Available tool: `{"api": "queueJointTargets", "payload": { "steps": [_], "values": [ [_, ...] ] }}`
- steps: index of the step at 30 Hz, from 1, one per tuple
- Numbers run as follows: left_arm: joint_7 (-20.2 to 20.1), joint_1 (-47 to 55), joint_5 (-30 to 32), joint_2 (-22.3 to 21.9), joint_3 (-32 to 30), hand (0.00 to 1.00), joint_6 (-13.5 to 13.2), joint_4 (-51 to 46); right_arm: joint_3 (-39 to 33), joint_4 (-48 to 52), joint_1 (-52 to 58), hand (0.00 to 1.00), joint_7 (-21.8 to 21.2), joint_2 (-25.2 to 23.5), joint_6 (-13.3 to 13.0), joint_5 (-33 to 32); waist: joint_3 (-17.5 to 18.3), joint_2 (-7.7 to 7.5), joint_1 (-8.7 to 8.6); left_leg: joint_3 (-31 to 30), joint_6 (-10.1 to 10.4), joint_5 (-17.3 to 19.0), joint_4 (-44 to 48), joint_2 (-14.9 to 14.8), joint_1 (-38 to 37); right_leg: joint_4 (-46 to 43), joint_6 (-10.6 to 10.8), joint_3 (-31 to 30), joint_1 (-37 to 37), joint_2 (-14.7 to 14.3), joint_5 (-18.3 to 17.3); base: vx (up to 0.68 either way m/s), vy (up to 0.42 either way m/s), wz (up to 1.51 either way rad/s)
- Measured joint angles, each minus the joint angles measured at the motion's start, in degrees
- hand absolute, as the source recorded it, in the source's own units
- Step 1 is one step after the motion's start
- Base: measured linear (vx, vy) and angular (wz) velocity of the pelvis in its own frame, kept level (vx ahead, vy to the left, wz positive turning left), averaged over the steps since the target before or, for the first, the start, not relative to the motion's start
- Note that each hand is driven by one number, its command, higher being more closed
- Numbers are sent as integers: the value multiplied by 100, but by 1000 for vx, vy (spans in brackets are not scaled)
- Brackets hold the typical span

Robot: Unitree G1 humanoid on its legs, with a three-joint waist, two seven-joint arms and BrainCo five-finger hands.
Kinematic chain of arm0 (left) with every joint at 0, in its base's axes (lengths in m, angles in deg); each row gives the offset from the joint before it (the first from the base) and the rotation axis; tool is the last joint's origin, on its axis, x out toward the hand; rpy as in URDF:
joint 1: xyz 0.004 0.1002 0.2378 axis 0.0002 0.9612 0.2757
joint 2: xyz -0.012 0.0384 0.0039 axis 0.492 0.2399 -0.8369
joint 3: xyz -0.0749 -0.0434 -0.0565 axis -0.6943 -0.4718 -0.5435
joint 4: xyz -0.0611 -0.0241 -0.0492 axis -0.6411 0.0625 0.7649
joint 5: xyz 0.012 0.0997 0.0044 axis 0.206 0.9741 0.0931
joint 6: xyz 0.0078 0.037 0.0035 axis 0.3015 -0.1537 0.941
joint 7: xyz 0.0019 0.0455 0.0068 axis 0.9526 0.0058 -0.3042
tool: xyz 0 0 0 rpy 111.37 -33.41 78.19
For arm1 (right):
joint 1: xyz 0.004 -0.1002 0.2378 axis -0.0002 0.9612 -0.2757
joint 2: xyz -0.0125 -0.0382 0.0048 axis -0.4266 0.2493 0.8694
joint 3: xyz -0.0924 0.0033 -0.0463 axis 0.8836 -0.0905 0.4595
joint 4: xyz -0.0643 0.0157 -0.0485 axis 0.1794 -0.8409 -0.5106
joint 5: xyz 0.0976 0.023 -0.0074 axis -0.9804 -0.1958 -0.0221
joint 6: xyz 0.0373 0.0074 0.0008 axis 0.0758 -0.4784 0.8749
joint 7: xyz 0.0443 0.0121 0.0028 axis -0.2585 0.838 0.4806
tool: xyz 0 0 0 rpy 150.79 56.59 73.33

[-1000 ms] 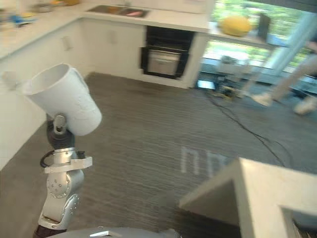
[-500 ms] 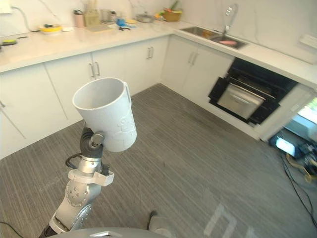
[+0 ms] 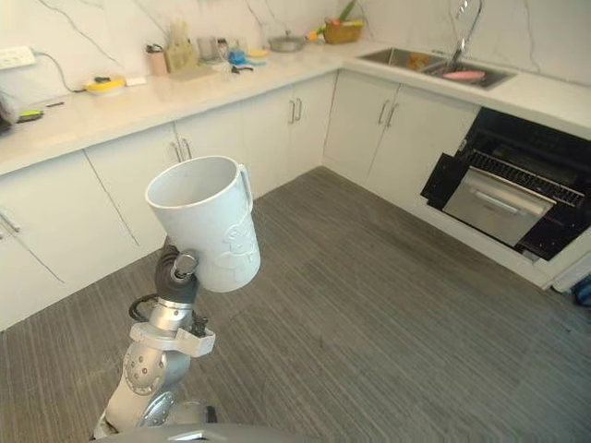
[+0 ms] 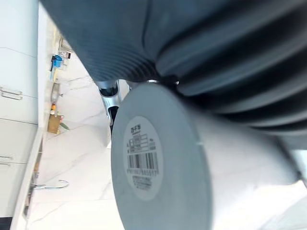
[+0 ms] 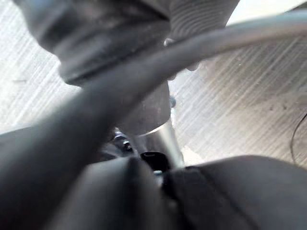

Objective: Walk over to the sink, pick up the cup, carry it to the dishwasher, place the cup inside the dishwasher, then close the dishwasher door

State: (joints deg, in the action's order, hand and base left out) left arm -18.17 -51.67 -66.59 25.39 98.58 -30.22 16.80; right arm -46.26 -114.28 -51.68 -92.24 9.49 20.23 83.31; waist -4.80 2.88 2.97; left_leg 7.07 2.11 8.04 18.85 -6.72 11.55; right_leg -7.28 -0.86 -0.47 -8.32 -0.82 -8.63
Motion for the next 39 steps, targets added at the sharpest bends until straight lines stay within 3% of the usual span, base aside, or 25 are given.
{"api": "queueJointTargets", "payload": {
  "steps": [1,2,5,6,13,16,21,26,31,33,34,35,36,37,38,39],
  "values": [
    [87,59,3,32,-54,100,7,6,91,4,-34,0,7,-30,-18,52,-35,-58,22,-64,-22,-804,-521,83,-214,37,116,-269,-67,2,-56,318,151,-79],
    [174,98,2,120,-80,100,38,15,123,45,-35,0,72,-147,-75,67,-35,-248,-56,87,-85,-808,-648,196,-399,82,166,-397,-148,140,-87,263,113,-58],
    [168,108,0,232,-86,100,-43,7,135,4,-70,0,323,-279,-157,60,-125,-490,-55,241,-182,-664,-411,235,-354,139,220,-558,-145,258,-6,208,110,-11],
    [151,-43,71,644,206,100,-347,252,74,-464,-223,0,421,-231,-510,-620,-67,-318,-396,257,-77,-1718,-2314,428,-973,224,442,-808,213,254,142,21,24,-7],
    [135,-47,56,644,92,100,-348,338,80,-448,-199,0,417,-230,-557,-619,-68,-311,-430,316,-84,-1709,-2364,428,-1057,235,422,-770,173,272,79,0,0,-4],
    [114,-55,-20,639,26,100,-348,349,95,-428,-160,0,391,-229,-620,-617,-61,-301,-446,307,-86,-1707,-2364,429,-1059,244,390,-514,161,319,98,2,-15,4],
    [-138,68,-351,557,-500,100,-347,481,101,-411,-40,0,279,-216,-752,-581,-9,-258,-423,148,-86,-1706,-2369,467,-1098,266,393,550,9,572,61,25,-25,13],
    [-243,501,-499,480,-723,100,-346,491,105,-424,57,0,175,-164,-757,-466,138,-193,-356,-119,-90,-1641,-2349,574,-1191,198,475,790,-187,670,-143,76,-56,27],
    [-330,594,-567,468,-757,100,-346,490,98,-444,73,0,196,-180,-770,-435,162,-281,-298,-154,-35,-1574,-2329,667,-1206,11,569,844,-137,771,-277,77,-45,6],
    [-380,588,-569,477,-749,100,-346,486,58,-450,72,0,266,-241,-823,-447,172,-389,-334,-234,-71,-1352,-2097,831,-1121,-262,557,851,-45,939,-559,101,21,5],
    [-465,601,-571,470,-727,100,-345,448,-61,-508,85,0,312,-310,-822,-442,223,-505,-314,-362,-168,-899,-1423,1095,-936,-429,665,871,-36,1178,-730,169,59,-3],
    [-498,586,-571,475,-695,100,-354,394,-135,-533,105,0,317,-320,-823,-446,224,-502,-294,-438,-286,-606,-1175,1186,-937,-726,733,893,-10,1224,-779,207,61,-16],
    [-526,584,-571,421,-689,100,-383,394,-205,-538,58,0,353,-340,-833,-450,207,-494,-266,-433,-353,-467,-1101,1186,-939,-1564,612,925,335,1286,-847,140,61,-17],
    [-530,591,-564,415,-662,100,-373,475,-352,-460,87,0,374,-348,-903,-493,206,-398,-332,-459,-403,-354,-1058,1096,-996,-2816,238,843,926,1254,-427,113,77,-4],
    [-530,586,-561,414,-602,100,-373,475,-423,-435,123,0,380,-376,-975,-515,202,-380,-398,-553,-417,-318,-1046,1010,-1100,-3274,177,800,1140,1211,-141,127,69,21],
    [-530,555,-559,433,-559,100,-375,494,-504,-435,142,0,403,-416,-1057,-602,175,-292,-480,-630,-455,-243,-1003,900,-1191,-3639,232,691,1302,1075,-151,199,18,31]
  ]
}}
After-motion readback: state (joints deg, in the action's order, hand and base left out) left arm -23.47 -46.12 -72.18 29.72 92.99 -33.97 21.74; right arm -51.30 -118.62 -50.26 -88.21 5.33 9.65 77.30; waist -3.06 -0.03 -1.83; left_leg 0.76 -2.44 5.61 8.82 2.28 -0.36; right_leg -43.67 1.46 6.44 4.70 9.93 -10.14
